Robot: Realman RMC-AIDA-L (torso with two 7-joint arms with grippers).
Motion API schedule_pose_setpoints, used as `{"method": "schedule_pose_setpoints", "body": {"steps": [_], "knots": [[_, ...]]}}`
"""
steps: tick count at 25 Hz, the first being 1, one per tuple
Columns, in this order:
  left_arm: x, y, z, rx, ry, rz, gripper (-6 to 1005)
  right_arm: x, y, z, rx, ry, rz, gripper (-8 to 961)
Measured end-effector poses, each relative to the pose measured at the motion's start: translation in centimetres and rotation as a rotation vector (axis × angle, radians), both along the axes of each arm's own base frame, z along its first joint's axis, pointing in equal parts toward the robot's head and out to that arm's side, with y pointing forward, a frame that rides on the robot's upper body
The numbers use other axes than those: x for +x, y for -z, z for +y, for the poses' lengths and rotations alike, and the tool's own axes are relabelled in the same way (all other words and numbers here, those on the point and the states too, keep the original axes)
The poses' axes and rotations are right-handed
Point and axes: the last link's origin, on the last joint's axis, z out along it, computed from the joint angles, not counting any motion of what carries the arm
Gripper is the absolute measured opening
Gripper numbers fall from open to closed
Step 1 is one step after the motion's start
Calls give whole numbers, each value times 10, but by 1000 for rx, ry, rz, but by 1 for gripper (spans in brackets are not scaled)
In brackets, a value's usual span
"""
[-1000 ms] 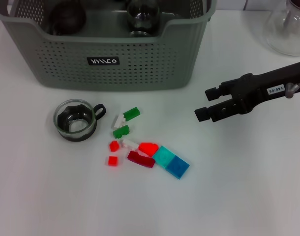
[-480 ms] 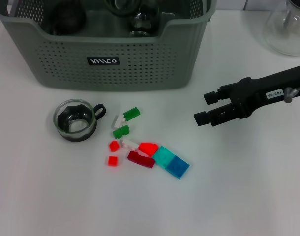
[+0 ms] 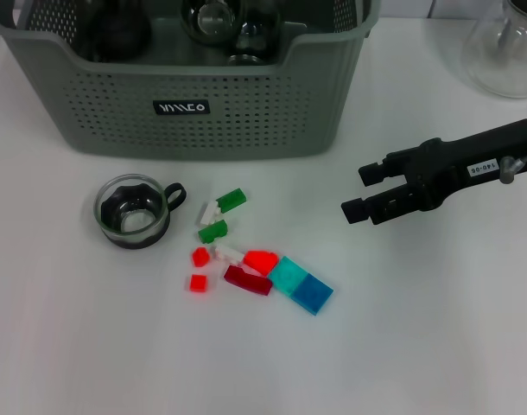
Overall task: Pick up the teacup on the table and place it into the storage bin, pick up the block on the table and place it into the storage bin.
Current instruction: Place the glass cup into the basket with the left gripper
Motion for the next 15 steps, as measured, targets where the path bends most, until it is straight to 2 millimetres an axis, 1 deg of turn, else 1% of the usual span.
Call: {"method": "schedule_pose_setpoints", "body": {"steps": [15], "knots": [[-1, 4, -1, 10, 18, -1, 44, 1, -1, 0, 3, 2, 1, 923]]}}
